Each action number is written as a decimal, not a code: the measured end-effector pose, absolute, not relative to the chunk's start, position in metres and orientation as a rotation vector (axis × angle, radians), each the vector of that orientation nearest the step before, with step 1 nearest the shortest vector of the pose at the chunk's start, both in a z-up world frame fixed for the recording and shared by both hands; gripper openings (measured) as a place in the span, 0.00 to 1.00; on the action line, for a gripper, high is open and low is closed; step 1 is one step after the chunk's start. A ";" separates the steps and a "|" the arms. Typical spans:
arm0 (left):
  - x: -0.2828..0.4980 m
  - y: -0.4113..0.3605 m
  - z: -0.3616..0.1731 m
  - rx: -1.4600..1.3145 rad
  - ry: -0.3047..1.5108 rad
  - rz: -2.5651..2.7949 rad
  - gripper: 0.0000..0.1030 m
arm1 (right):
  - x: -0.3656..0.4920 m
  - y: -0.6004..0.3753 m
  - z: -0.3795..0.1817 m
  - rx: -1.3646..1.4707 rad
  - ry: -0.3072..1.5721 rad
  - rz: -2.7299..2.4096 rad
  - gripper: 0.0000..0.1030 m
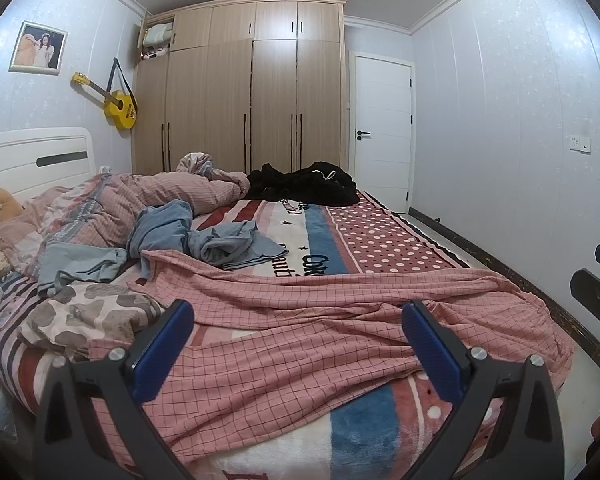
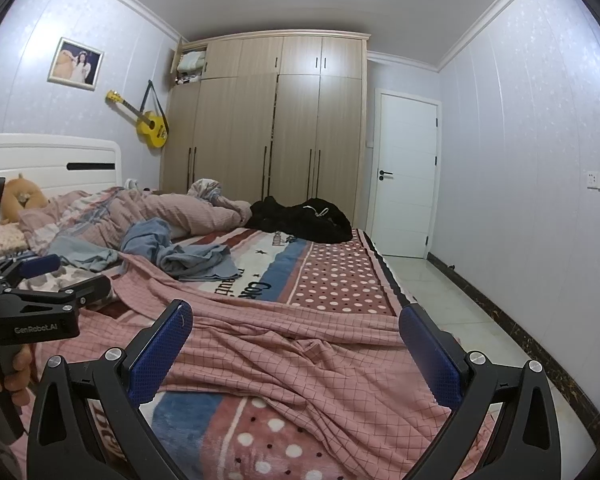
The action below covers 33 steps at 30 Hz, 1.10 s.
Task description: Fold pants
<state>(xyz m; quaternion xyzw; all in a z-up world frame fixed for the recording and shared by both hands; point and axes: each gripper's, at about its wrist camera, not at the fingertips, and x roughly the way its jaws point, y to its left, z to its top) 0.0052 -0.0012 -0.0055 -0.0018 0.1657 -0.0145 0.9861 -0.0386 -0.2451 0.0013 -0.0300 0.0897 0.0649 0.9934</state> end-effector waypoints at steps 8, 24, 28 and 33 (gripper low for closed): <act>0.005 -0.001 -0.005 -0.004 0.333 -0.029 0.99 | -0.038 -0.246 0.000 -0.061 0.179 0.129 1.00; 0.007 0.003 -0.008 -0.029 0.339 -0.049 0.99 | -0.037 -0.244 -0.003 -0.072 0.185 0.114 1.00; 0.017 0.033 -0.017 -0.106 0.374 -0.025 0.99 | -0.034 -0.243 -0.013 -0.062 0.197 0.075 1.00; 0.035 0.119 -0.054 -0.278 0.460 0.137 0.99 | -0.013 -0.253 -0.024 0.023 0.280 0.109 1.00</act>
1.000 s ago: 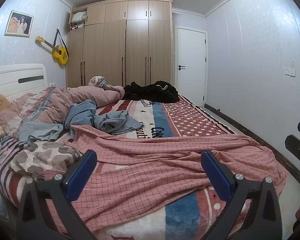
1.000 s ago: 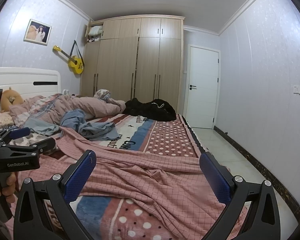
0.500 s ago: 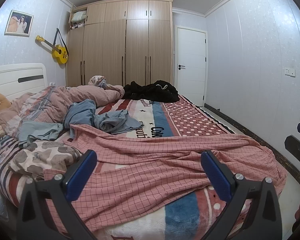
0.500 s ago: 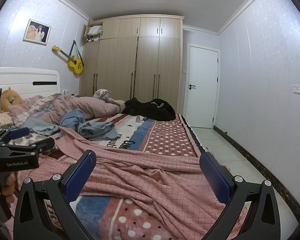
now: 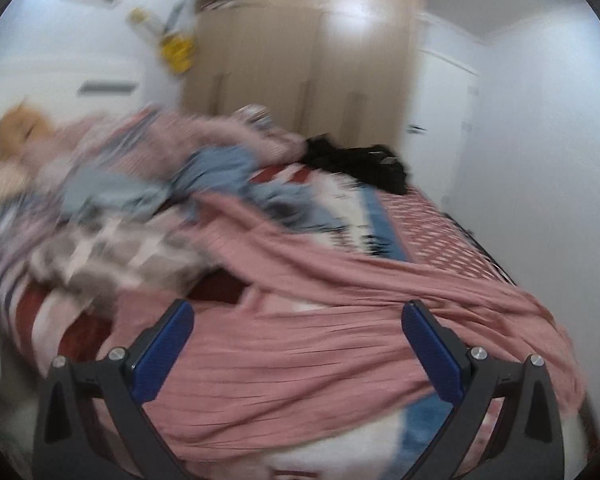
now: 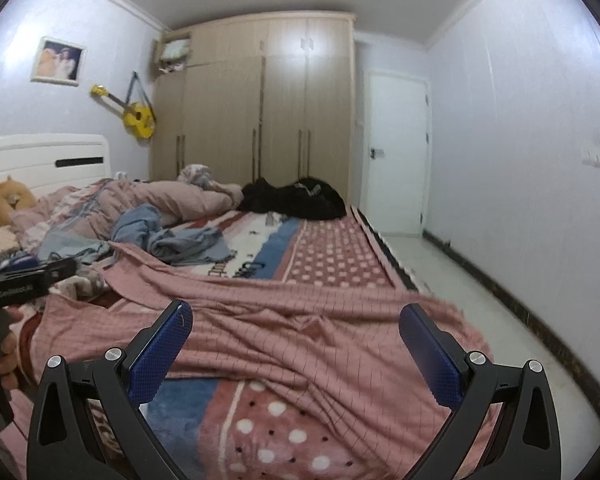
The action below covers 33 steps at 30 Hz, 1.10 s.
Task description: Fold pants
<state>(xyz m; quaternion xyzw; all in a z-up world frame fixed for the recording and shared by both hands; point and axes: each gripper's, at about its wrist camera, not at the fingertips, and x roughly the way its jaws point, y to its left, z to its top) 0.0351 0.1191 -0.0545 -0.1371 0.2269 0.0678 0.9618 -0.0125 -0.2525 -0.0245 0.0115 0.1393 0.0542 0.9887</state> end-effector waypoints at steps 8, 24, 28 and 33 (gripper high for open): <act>0.036 0.192 -0.148 -0.644 0.637 0.115 0.99 | 0.018 -0.239 -0.039 0.054 0.338 0.175 1.00; 0.023 0.159 -0.233 -0.851 0.778 0.113 0.99 | 0.029 -0.235 -0.056 0.081 0.381 0.208 1.00; 0.020 0.159 -0.231 -0.856 0.740 0.139 0.95 | 0.029 -0.241 -0.061 0.082 0.387 0.189 1.00; 0.006 0.162 -0.246 -0.940 0.729 0.115 0.95 | 0.031 -0.249 -0.068 0.102 0.404 0.174 1.00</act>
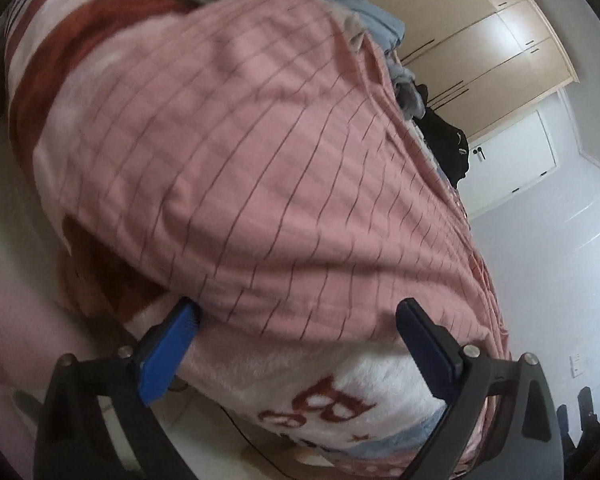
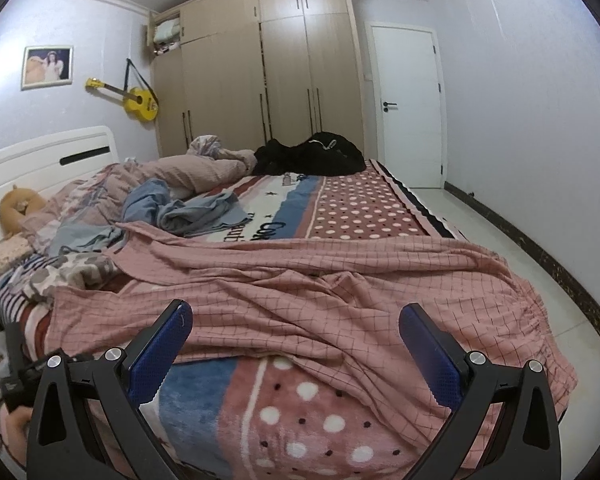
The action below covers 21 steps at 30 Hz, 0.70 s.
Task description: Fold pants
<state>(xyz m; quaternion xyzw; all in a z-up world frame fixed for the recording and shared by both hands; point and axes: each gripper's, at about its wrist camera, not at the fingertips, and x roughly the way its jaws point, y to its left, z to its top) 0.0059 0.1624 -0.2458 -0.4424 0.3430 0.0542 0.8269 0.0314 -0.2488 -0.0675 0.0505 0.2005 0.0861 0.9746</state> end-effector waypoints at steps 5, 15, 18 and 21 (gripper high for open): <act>-0.002 0.164 -0.246 -0.974 0.667 0.102 0.94 | 0.034 -0.251 -0.070 0.105 0.406 0.169 1.00; 0.002 0.188 -0.217 -0.959 0.552 0.185 0.69 | 0.041 -0.274 -0.088 0.110 0.460 0.115 1.00; 0.006 0.195 -0.212 -0.916 0.559 0.238 0.41 | 0.045 -0.301 -0.105 0.182 0.542 0.105 0.99; 0.007 0.201 -0.200 -0.862 0.543 0.223 0.13 | 0.042 -0.333 -0.124 0.270 0.606 0.058 0.99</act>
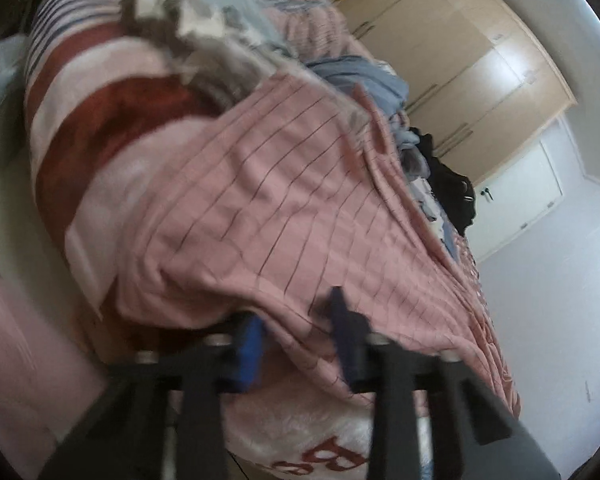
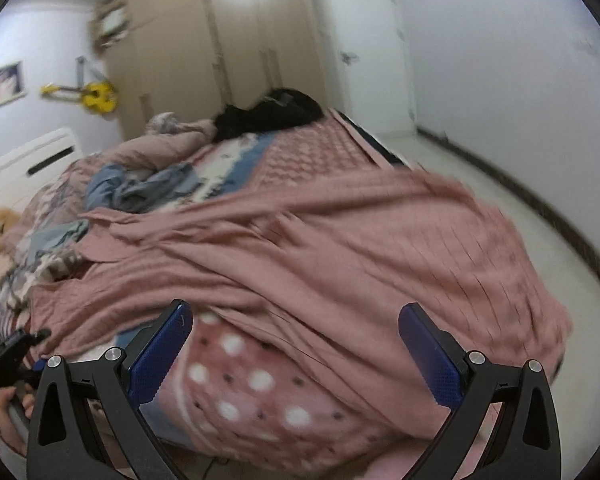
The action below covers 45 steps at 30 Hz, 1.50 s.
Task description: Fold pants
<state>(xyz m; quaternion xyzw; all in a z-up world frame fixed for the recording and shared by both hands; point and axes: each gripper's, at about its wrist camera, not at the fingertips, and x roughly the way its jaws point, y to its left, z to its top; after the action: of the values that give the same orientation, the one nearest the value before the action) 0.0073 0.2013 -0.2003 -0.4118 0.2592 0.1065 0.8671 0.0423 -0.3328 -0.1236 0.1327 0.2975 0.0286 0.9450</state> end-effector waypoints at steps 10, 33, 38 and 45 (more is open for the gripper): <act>0.030 0.213 -0.151 -0.740 0.428 0.211 0.03 | 0.009 -0.426 -0.156 0.384 0.645 -0.173 0.93; 0.053 0.249 -0.070 -0.507 0.372 0.237 0.03 | 0.048 -0.507 -0.155 0.513 0.633 -0.119 0.04; 0.078 0.250 -0.043 -0.453 0.409 0.210 0.03 | 0.067 -0.509 -0.110 0.474 0.577 -0.043 0.04; 0.148 0.260 -0.021 -0.401 0.542 0.201 0.03 | 0.127 -0.501 -0.053 0.390 0.563 0.027 0.04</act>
<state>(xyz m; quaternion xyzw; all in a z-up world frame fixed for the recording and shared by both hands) 0.1484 0.2599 -0.0206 -0.1962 0.2654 0.0987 0.9388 0.1274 -0.5012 -0.0532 0.1912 0.2762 0.0131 0.9418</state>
